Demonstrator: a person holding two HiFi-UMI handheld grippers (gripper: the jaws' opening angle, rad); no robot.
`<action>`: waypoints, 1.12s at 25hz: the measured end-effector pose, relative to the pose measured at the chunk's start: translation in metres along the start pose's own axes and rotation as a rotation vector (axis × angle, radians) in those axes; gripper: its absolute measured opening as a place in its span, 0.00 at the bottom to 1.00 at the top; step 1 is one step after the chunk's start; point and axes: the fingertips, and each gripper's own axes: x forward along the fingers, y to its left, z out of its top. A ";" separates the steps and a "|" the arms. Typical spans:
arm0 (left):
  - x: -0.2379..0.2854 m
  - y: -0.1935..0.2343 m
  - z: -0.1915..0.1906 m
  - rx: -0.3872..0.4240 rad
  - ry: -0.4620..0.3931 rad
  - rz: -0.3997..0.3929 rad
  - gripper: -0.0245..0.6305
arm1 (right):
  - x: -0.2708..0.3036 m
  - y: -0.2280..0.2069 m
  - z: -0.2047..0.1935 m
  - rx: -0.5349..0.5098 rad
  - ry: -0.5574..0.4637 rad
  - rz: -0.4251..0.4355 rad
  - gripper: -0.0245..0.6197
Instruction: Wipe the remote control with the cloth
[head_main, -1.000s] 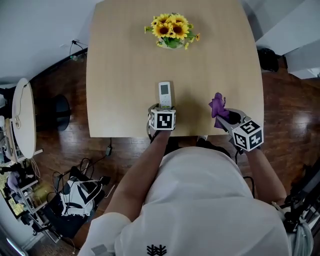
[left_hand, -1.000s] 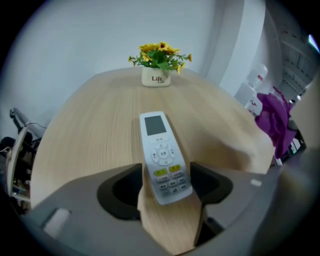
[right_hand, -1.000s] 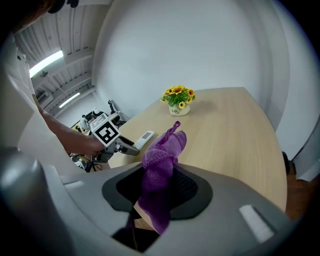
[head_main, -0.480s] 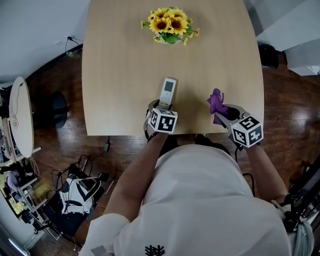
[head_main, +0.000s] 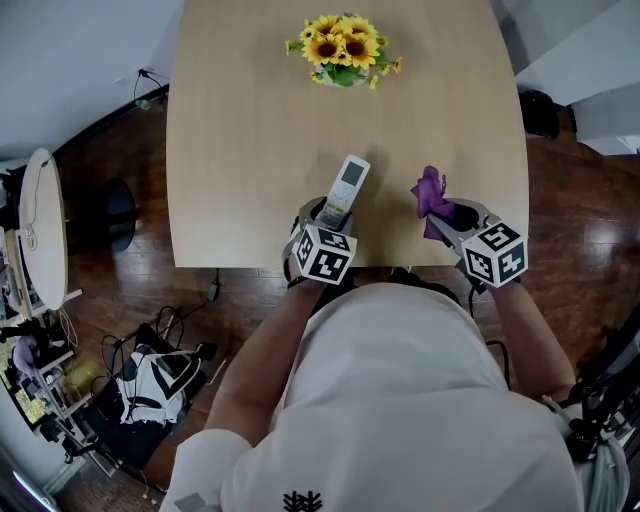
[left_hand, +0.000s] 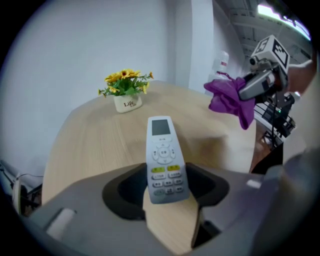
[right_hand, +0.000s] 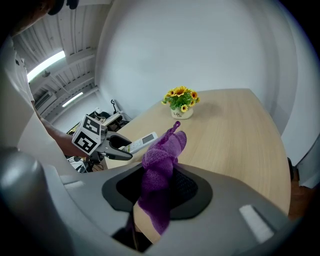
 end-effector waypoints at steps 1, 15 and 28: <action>-0.003 -0.002 0.004 0.012 -0.007 -0.008 0.44 | 0.000 0.002 0.006 -0.004 -0.006 0.005 0.24; -0.043 -0.039 0.056 0.241 -0.102 -0.078 0.44 | 0.032 0.108 0.093 -0.220 -0.078 0.233 0.24; -0.071 -0.053 0.071 0.297 -0.191 -0.081 0.44 | 0.036 0.107 0.089 -0.248 -0.051 0.218 0.24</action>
